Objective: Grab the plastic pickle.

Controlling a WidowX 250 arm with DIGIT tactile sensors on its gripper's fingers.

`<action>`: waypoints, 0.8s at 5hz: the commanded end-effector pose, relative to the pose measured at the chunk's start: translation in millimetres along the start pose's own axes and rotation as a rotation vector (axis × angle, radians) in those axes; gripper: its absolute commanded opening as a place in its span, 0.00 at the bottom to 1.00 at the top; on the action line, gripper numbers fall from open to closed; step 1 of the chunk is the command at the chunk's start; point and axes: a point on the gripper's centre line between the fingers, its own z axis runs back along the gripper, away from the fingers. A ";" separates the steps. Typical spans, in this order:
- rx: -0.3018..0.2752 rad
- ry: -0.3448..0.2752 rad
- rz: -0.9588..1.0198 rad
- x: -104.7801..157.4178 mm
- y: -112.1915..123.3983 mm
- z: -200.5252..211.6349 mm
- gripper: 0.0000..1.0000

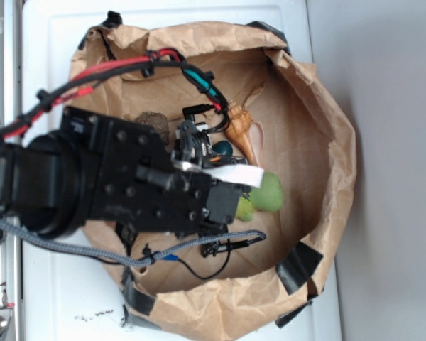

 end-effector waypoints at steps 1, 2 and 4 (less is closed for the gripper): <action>0.060 0.034 -0.025 -0.2 -15.5 -22.2 1.00; 0.069 0.034 -0.008 -7.3 -20.4 -21.8 0.37; 0.048 -0.002 0.003 -24.5 -22.9 -8.7 0.00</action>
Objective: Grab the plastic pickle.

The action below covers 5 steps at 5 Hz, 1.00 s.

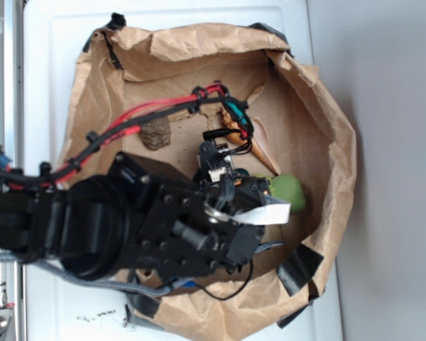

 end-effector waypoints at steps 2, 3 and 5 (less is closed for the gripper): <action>-0.018 0.006 -0.033 -27.9 0.4 11.4 0.00; -0.070 0.028 -0.014 -18.3 19.7 44.2 0.00; -0.169 0.015 0.043 -3.0 56.8 103.9 0.00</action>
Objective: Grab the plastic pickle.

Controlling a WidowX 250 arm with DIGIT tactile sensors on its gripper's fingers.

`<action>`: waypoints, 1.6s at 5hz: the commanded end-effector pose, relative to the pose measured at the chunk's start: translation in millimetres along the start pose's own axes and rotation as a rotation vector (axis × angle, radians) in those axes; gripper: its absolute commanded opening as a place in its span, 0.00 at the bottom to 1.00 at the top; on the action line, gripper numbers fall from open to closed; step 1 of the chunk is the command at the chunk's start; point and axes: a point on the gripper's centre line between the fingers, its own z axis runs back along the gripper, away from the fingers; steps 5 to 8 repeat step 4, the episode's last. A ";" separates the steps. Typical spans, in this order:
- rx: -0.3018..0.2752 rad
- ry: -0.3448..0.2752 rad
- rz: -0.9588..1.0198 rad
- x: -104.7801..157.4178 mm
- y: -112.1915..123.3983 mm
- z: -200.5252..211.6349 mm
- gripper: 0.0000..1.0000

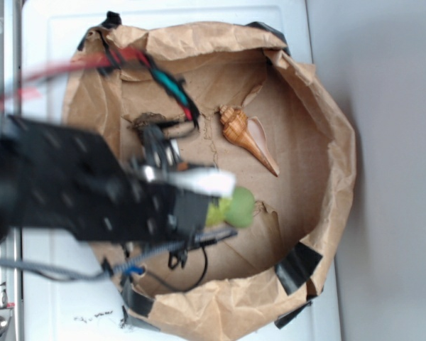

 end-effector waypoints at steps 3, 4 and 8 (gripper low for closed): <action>-0.094 -0.095 0.046 21.0 26.3 50.3 0.00; -0.015 -0.134 0.064 19.9 24.9 48.1 0.00; -0.015 -0.134 0.064 19.9 24.9 48.1 0.00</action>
